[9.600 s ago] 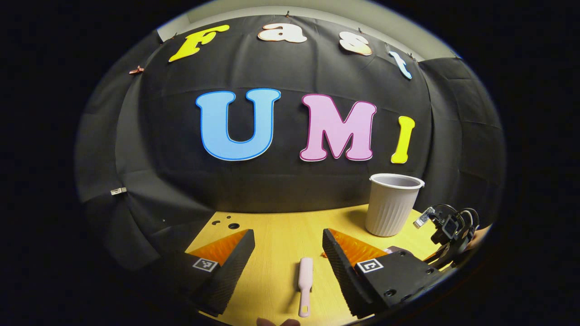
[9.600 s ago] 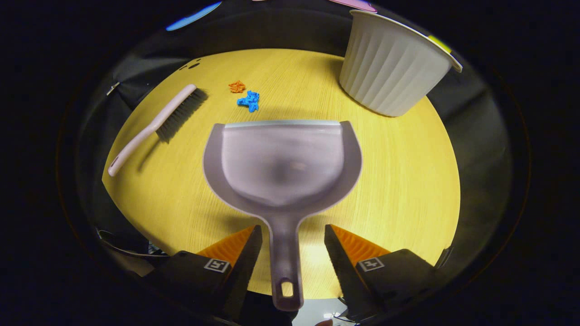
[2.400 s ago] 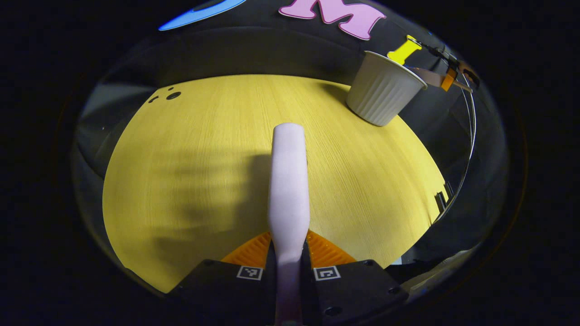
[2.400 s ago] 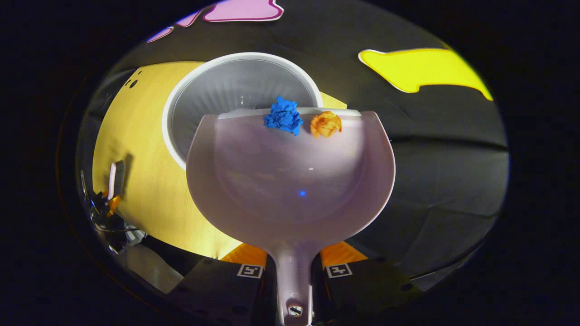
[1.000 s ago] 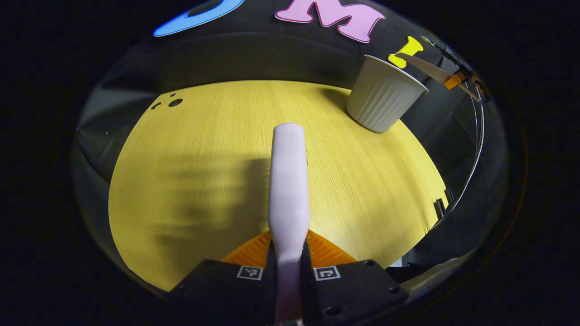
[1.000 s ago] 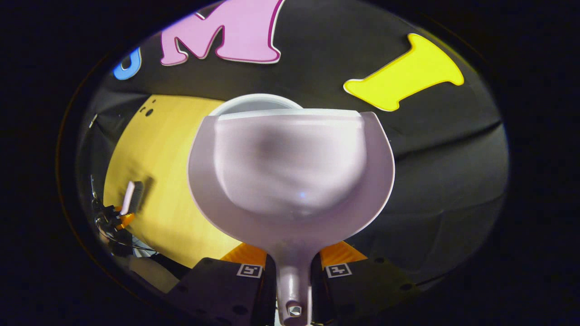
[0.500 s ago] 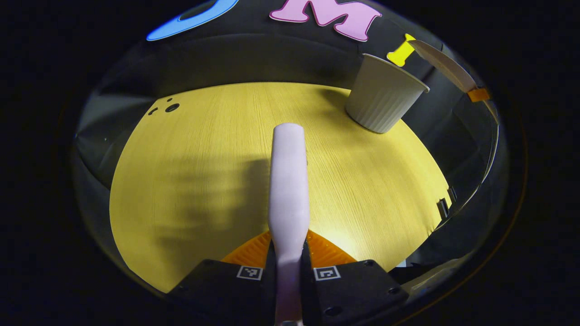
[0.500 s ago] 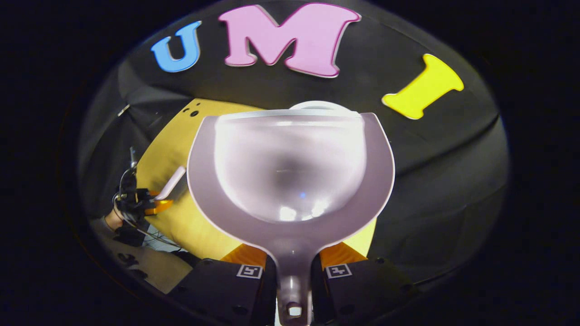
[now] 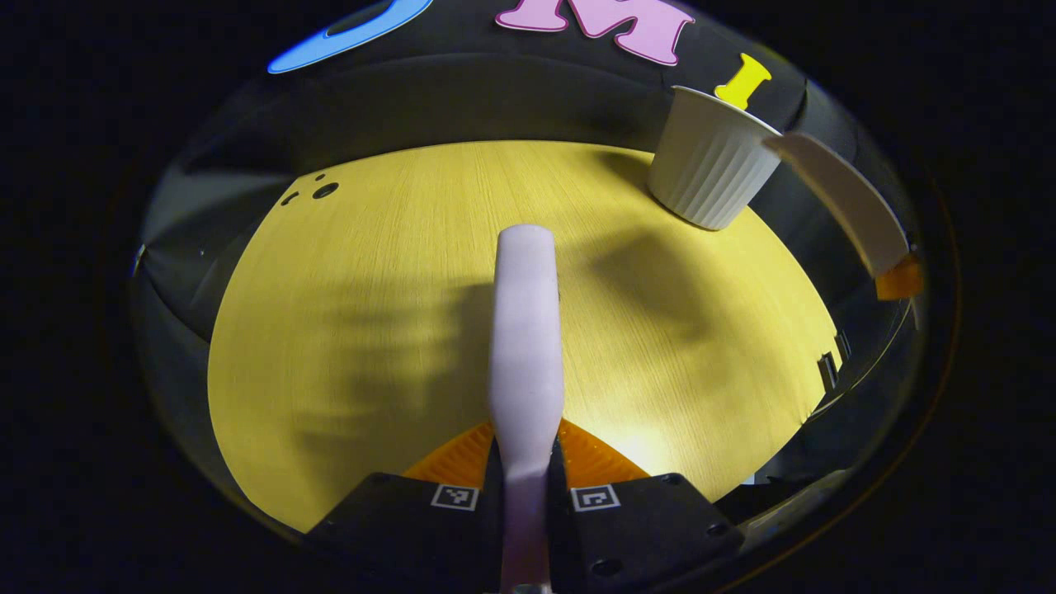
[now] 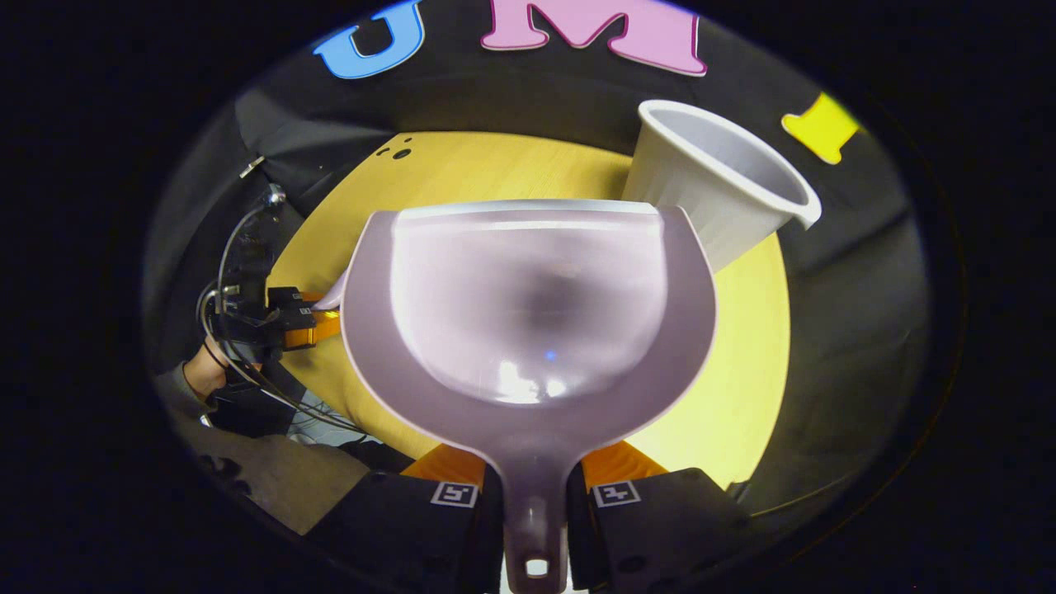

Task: Pick up the small broom and dustpan from the desktop, sweep the trash into the dustpan with the broom, and then empty the trash into the garbage bin.

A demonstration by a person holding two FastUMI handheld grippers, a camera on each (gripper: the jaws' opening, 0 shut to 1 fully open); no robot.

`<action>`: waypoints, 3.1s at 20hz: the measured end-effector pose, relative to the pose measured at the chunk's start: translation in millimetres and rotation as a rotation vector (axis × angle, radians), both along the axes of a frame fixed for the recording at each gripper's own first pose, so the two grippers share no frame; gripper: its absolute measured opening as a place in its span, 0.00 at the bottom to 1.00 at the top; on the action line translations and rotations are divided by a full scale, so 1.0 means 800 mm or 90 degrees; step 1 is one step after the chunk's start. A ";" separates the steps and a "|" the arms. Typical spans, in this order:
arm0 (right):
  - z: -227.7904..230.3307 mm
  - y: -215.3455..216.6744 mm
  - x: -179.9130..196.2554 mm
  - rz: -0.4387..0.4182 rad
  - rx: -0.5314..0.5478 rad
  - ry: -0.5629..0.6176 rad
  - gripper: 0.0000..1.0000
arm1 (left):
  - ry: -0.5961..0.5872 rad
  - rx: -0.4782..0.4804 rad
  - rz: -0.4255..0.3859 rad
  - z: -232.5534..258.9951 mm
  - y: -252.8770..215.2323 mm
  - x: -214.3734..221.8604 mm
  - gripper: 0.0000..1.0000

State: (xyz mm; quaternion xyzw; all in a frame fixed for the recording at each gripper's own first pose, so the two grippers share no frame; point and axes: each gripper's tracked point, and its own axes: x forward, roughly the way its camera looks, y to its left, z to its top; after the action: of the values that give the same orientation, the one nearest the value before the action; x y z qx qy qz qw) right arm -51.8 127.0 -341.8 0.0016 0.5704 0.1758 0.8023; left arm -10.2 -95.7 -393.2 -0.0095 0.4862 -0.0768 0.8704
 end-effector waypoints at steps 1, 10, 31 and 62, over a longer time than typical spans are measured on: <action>-0.019 0.008 -0.005 -0.003 -0.003 0.011 0.36 | 0.001 0.003 0.000 -0.002 0.000 0.000 0.26; -0.135 0.040 -0.010 -0.088 -0.010 0.060 0.36 | 0.009 0.054 -0.007 -0.029 0.001 0.006 0.26; -0.167 0.040 -0.028 -0.084 -0.041 0.098 0.40 | 0.026 0.127 -0.011 -0.036 0.003 0.020 0.31; 0.255 -0.005 0.094 -0.160 0.059 -0.554 0.46 | -0.456 -0.055 0.060 0.367 -0.073 0.064 0.36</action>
State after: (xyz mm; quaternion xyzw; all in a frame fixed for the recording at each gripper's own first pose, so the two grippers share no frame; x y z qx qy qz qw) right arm 23.5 122.9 -137.6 0.0325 0.1673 0.0865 0.9816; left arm 41.3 -154.0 -99.3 -0.0411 0.1461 -0.0554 0.9869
